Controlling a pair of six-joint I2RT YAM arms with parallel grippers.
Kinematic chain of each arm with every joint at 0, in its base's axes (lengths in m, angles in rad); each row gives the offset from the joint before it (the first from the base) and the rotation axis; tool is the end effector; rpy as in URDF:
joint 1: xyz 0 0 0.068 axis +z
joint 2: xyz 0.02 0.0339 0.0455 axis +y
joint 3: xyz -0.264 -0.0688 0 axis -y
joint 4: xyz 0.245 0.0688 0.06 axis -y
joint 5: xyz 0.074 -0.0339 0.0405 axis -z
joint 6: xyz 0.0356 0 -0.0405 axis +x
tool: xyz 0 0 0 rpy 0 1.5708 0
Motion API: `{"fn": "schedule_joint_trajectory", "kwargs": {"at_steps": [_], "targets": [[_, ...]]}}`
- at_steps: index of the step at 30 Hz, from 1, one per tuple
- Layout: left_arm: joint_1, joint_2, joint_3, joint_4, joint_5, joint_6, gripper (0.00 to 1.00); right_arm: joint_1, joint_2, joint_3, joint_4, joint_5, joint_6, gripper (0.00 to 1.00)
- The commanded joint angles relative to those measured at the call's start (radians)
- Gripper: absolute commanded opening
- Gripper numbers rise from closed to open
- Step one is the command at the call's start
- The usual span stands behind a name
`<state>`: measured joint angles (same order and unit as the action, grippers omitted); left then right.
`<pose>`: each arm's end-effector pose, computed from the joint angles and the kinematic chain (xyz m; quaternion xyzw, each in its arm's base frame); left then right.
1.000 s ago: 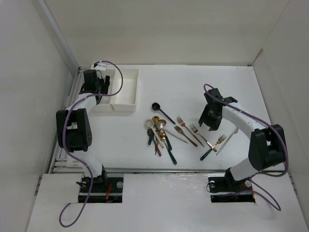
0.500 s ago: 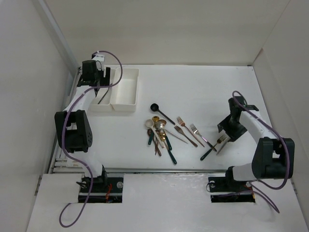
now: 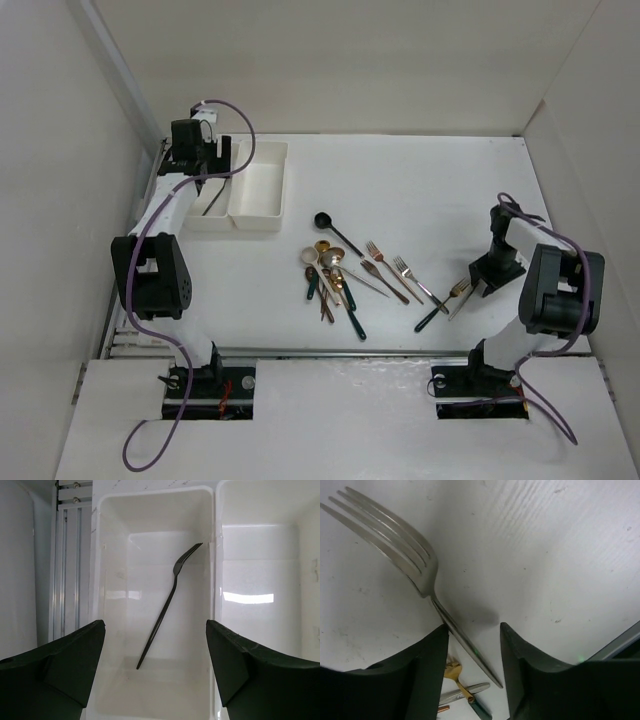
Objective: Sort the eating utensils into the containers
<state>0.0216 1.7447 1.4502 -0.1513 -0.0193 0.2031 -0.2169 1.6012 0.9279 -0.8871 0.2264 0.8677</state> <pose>0.4163 0.0097 0.3126 0.0715 0.8429 0.0679 0.5290 0.2503 -0.0633 0.1628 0.5133 0.8507 -0.1054 0.0410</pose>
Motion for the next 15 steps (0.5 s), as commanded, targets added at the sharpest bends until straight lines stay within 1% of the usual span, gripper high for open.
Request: {"fn": "schedule_joint_trajectory", "kwargs": {"at_steps": [1, 2, 3, 4, 5, 8, 9, 10, 11, 14, 15], "targets": [[0.008, -0.062, 0.042, -0.024, 0.031, -0.030, 0.80, -0.012, 0.054, 0.041, 0.053, 0.022, -0.032, 0.47], [0.008, -0.062, 0.051, -0.033, 0.032, -0.030, 0.80, -0.012, 0.086, 0.042, 0.065, 0.008, -0.045, 0.41], [0.008, -0.062, 0.052, -0.033, 0.042, -0.030, 0.80, -0.012, 0.101, 0.042, 0.065, 0.008, -0.045, 0.22], [0.008, -0.062, 0.052, -0.043, 0.059, -0.030, 0.80, -0.012, 0.112, 0.051, 0.079, -0.002, -0.056, 0.10], [0.008, -0.062, 0.062, -0.044, 0.070, -0.030, 0.80, -0.012, 0.121, 0.051, 0.079, -0.002, -0.056, 0.00], [-0.002, -0.053, 0.107, -0.103, 0.128, 0.004, 0.78, -0.012, 0.132, 0.095, 0.067, 0.086, -0.056, 0.00], [-0.012, -0.053, 0.119, -0.138, 0.162, 0.028, 0.78, -0.012, 0.122, 0.133, 0.056, 0.155, -0.067, 0.00], [-0.026, -0.053, 0.131, -0.157, 0.179, 0.042, 0.78, -0.012, 0.121, 0.134, 0.044, 0.156, -0.067, 0.00], [-0.035, -0.053, 0.144, -0.174, 0.194, 0.054, 0.78, -0.012, 0.109, 0.190, 0.028, 0.224, -0.078, 0.00], [-0.063, -0.043, 0.186, -0.234, 0.269, 0.085, 0.78, 0.014, 0.073, 0.300, -0.022, 0.336, -0.108, 0.00], [-0.077, -0.043, 0.196, -0.246, 0.294, 0.085, 0.78, 0.049, 0.062, 0.384, -0.023, 0.350, -0.131, 0.00]]}}
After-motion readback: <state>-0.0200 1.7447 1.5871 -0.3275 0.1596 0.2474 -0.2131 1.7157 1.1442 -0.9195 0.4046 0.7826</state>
